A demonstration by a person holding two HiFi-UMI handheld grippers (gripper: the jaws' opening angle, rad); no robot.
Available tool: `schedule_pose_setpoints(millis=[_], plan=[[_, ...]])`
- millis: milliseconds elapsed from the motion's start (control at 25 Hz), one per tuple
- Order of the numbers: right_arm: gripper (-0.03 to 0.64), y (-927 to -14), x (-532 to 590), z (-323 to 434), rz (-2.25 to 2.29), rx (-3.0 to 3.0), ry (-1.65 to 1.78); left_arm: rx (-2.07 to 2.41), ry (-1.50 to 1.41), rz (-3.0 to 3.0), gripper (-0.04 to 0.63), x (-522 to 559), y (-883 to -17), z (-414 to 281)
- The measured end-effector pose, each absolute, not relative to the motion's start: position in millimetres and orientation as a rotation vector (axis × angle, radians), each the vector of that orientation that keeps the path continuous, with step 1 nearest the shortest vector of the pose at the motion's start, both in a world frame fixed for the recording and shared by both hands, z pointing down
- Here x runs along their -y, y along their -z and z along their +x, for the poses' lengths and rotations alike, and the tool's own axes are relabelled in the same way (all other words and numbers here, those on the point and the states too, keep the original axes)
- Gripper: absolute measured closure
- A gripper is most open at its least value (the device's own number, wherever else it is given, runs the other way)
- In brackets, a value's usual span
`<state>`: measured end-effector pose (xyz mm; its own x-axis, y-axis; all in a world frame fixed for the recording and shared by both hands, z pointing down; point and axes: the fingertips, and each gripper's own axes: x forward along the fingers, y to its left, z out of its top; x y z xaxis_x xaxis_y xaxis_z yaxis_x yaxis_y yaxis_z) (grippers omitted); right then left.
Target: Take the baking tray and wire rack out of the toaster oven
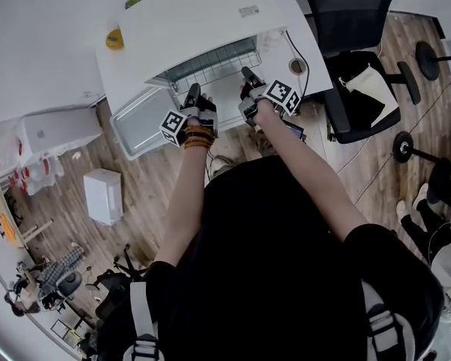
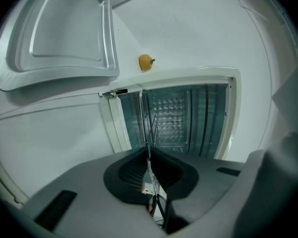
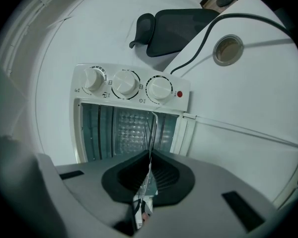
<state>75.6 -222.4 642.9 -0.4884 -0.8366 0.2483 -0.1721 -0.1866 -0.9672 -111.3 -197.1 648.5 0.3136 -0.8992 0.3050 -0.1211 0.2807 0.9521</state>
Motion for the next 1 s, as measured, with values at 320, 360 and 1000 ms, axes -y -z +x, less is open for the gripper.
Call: schedule_pose_setpoints(millis=[320,360,1000], plan=[[0.578,-643,216,76,-1.167,-1.58,1.724,1.139,0.719,1.179,0.555,191,-648,-111],[0.578,-643,215,76,-1.167,-1.58,1.723,1.139,0.72,1.18,0.555,190,-649,-111],[0.578,-639,201,77,-1.18,-1.573,1.71,1.117,0.724,1.186,0.557,176,-645,-110]])
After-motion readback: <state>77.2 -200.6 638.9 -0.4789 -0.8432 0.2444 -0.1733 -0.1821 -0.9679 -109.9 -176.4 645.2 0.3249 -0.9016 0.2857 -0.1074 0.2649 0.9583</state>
